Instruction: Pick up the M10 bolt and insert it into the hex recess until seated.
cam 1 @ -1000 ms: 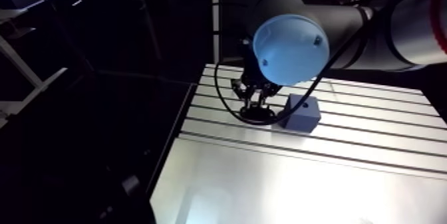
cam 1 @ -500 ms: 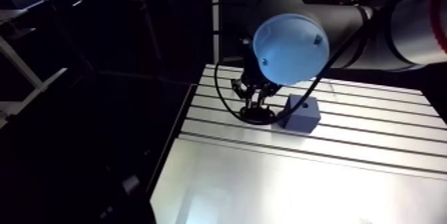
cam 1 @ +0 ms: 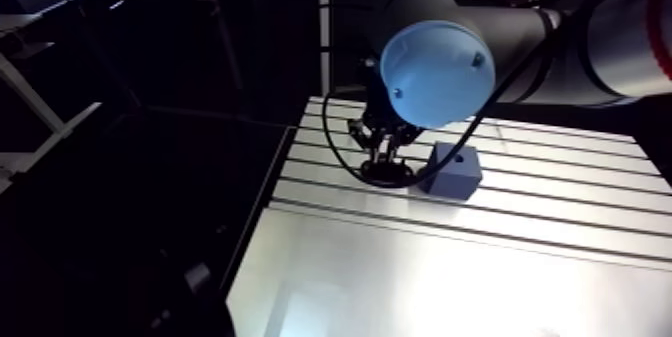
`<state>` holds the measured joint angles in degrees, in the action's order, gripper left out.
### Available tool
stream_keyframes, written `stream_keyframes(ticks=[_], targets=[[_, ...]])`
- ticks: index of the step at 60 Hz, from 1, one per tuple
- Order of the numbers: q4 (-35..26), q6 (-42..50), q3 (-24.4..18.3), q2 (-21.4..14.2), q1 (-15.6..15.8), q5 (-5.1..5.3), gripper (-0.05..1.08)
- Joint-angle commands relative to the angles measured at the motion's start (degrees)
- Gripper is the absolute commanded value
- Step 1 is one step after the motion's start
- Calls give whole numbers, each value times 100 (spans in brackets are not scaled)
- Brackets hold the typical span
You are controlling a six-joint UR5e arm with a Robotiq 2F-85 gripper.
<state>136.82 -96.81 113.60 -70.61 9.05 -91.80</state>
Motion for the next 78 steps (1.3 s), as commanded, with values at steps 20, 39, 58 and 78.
stream_keyframes(ticks=[20,39,58,78], targets=[[-1,0,0,0,1,0,69],[-102,0,-42,-43,1,1,75],[-247,0,-95,-252,1,0,76],[-540,-8,-251,-462,-7,-9,78]])
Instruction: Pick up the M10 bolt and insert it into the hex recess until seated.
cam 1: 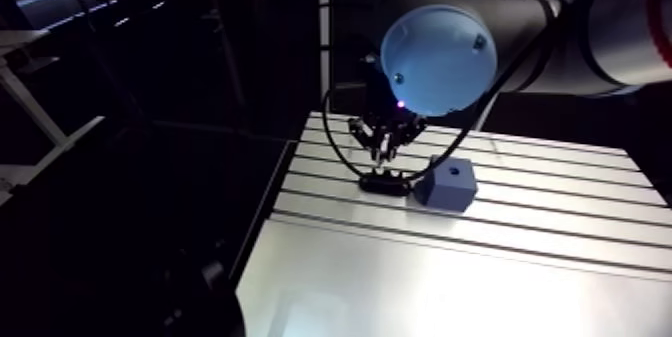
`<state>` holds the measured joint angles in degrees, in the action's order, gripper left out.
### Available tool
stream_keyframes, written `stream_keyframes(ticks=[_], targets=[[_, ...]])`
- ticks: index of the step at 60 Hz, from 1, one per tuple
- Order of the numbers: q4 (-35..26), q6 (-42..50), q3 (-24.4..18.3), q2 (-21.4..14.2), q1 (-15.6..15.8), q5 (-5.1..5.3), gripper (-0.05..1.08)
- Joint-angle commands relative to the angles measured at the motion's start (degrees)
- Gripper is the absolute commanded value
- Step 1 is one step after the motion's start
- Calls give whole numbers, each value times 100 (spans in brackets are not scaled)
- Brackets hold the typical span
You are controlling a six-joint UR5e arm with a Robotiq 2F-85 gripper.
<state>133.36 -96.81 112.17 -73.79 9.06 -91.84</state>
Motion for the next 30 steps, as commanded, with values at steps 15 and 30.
stream_keyframes(ticks=[15,30], targets=[[-621,9,-336,-347,0,-5,78],[-1346,82,-761,-551,-9,-12,79]])
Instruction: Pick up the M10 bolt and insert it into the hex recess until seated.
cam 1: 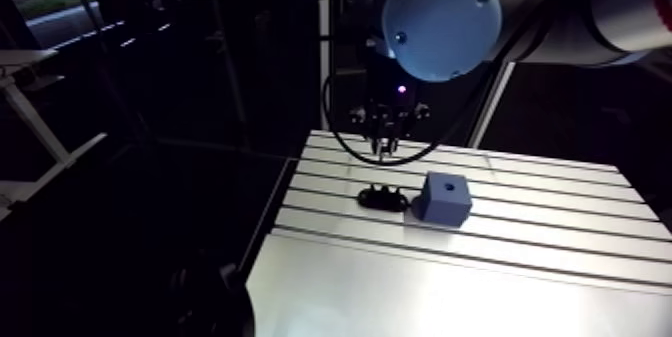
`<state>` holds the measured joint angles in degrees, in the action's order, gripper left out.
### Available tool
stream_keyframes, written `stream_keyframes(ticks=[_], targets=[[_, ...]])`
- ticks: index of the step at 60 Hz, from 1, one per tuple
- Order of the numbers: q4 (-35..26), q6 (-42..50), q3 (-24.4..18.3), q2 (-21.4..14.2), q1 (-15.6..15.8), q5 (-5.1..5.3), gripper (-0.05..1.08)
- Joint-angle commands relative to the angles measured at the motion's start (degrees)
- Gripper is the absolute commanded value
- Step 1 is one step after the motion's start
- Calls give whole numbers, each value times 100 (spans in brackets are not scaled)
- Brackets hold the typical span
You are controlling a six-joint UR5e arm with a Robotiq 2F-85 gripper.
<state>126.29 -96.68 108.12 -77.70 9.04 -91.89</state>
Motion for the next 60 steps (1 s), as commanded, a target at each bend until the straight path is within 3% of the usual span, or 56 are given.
stream_keyframes(ticks=[1,19,29,36,45,60], targets=[[-639,69,-355,-159,-7,-8,79],[-1515,268,-738,-325,-74,-34,79],[-2086,356,-898,-372,-517,-53,79],[-2257,356,-1009,-405,-632,-53,79],[-2953,356,-1271,-409,-866,-60,79],[-3035,356,-1352,-416,-1140,-17,79]])
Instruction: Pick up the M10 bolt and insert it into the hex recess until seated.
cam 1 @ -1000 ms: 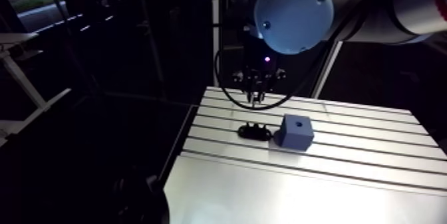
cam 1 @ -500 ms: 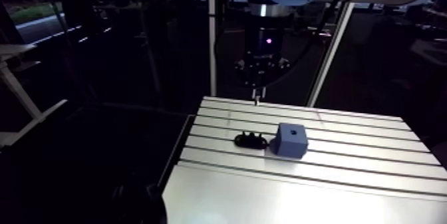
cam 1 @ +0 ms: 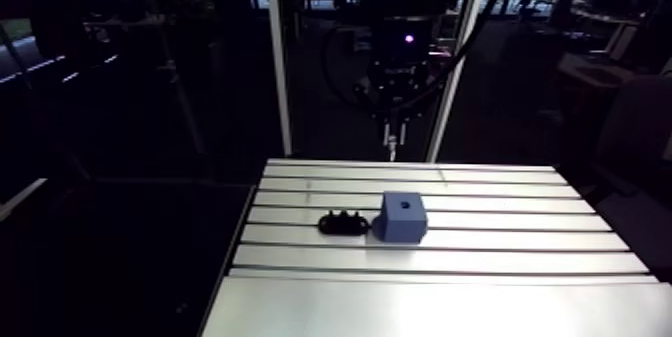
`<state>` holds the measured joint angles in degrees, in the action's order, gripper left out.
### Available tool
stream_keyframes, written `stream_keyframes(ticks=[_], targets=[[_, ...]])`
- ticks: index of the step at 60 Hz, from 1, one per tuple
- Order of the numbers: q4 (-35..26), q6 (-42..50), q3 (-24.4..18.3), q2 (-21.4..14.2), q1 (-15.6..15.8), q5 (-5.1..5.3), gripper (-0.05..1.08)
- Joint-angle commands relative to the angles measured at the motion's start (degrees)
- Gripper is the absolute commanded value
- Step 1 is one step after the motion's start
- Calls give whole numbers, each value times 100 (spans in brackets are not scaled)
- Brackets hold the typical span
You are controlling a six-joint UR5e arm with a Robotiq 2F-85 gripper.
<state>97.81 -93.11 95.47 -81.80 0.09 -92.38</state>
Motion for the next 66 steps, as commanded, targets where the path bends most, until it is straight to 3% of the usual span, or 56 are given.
stream_keyframes(ticks=[1,19,39,49,66], targets=[[-180,-8,-79,-6,-246,24,79],[-145,-291,-133,20,-524,14,79],[-70,-455,-62,11,-555,22,80],[85,-532,2,19,-545,126,80],[24,-572,-41,187,-554,163,80]])
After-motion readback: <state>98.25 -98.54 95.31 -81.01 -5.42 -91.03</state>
